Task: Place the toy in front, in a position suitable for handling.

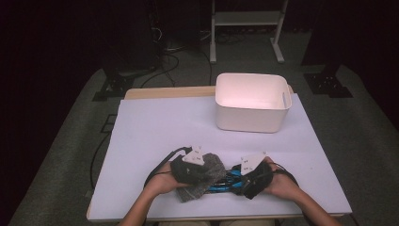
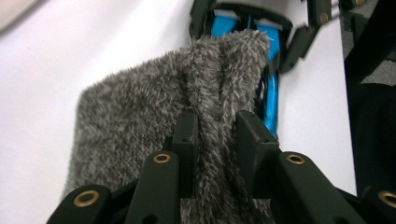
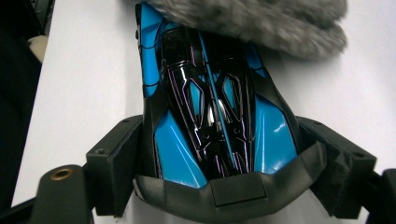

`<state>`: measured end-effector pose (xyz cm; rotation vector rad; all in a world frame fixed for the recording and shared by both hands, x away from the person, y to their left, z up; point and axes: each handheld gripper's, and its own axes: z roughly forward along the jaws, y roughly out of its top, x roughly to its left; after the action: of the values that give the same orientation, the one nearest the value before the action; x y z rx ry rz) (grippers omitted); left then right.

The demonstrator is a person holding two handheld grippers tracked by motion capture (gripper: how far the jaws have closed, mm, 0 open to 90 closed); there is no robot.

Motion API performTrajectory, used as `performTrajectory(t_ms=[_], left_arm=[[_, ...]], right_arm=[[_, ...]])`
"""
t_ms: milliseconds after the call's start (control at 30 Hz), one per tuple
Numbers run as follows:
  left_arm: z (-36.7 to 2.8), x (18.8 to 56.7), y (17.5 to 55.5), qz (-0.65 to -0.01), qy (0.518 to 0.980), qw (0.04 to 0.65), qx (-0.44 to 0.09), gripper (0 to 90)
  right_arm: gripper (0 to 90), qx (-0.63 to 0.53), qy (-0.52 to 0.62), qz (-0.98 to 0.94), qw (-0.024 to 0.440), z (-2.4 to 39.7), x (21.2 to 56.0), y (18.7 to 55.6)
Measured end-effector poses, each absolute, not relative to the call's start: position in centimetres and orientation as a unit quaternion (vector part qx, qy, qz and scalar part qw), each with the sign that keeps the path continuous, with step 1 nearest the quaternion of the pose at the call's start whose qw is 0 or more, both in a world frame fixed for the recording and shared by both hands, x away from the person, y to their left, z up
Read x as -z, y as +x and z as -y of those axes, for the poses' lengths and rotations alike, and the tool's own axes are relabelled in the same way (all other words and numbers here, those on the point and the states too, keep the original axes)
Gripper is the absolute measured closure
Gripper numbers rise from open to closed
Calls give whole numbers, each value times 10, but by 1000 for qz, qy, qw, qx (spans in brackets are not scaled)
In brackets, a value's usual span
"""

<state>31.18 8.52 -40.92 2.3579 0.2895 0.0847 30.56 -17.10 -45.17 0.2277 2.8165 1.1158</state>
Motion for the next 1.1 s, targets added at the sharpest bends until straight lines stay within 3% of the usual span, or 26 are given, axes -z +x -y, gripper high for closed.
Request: performTrajectory(t_ms=[200, 567, 933, 1100], left_arm=[[-85, 416, 310, -110, 918, 379, -23, 718], [-131, 425, 296, -131, 927, 349, -45, 735], [-78, 414, 301, -78, 925, 371, -24, 737], [-84, 419, 305, -89, 923, 374, -22, 736]], right_arm=[[196, -365, 91, -926, 39, 166, 456, 306], [194, -370, 105, -923, 33, 168, 458, 305], [193, -371, 107, -922, 37, 168, 459, 304], [191, -374, 107, -920, 39, 169, 460, 303]])
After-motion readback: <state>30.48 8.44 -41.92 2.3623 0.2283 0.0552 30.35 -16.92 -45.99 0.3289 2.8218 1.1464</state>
